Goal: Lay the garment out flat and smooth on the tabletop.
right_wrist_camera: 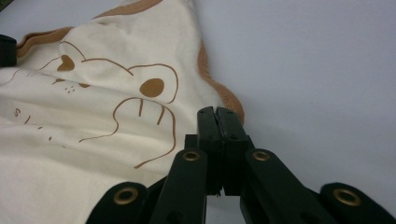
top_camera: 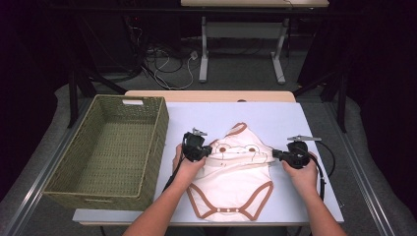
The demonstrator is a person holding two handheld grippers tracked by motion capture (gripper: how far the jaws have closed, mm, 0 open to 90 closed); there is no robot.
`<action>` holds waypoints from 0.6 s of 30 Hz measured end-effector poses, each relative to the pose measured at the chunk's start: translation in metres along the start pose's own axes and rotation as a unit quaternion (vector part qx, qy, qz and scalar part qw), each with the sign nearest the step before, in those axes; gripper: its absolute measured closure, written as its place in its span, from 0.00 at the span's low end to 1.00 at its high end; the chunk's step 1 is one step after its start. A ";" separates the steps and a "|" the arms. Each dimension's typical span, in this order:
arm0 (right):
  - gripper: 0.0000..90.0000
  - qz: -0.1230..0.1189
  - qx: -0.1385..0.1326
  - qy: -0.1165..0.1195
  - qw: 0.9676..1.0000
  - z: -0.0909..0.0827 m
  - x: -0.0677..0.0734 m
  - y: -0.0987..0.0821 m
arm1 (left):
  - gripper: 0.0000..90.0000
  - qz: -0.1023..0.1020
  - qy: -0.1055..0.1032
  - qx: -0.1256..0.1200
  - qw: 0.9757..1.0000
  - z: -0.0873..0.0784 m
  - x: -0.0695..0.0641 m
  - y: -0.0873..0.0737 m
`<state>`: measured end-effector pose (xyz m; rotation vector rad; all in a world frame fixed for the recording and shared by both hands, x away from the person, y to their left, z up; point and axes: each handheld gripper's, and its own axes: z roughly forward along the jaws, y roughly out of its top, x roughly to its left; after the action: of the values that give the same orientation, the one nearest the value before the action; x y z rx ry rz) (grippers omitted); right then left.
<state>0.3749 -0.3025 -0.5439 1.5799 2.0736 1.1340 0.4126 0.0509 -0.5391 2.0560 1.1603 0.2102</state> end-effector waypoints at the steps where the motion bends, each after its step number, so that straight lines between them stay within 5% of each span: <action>1: 1.00 0.001 -0.002 0.000 1.000 -0.001 0.001 0.000 | 0.94 -0.002 0.001 -0.006 1.000 -0.002 0.002 0.001; 10: 1.00 -0.002 -0.012 0.010 1.000 -0.004 0.005 0.003 | 0.94 -0.043 -0.015 -0.047 0.998 -0.018 0.013 0.009; 18: 1.00 -0.008 -0.009 0.009 1.000 -0.004 0.004 0.003 | 0.94 -0.086 -0.034 -0.052 0.994 -0.016 0.021 0.010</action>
<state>0.3725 -0.3001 -0.5382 1.5481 2.0766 1.1619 0.4239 0.0727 -0.5257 1.8473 1.2493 0.1137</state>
